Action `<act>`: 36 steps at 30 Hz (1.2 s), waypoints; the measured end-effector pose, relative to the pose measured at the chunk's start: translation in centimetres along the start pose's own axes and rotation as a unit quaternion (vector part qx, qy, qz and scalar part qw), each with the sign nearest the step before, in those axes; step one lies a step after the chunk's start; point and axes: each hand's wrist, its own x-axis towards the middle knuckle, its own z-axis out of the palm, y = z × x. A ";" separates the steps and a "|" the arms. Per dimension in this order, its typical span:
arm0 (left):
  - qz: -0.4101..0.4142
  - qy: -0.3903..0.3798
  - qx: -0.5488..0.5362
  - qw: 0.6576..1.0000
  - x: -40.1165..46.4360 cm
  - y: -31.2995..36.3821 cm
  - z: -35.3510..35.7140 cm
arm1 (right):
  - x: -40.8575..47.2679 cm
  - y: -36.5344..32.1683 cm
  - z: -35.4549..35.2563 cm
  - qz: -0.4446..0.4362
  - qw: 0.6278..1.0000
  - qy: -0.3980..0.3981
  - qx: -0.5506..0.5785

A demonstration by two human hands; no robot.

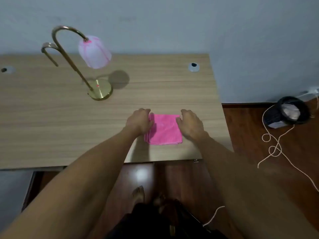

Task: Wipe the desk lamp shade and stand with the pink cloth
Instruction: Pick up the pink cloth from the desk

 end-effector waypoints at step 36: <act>-0.046 0.030 -0.369 0.928 -0.8 -1.6 -11.4 | 1.3 -7.9 -8.1 0.034 0.893 -0.107 0.436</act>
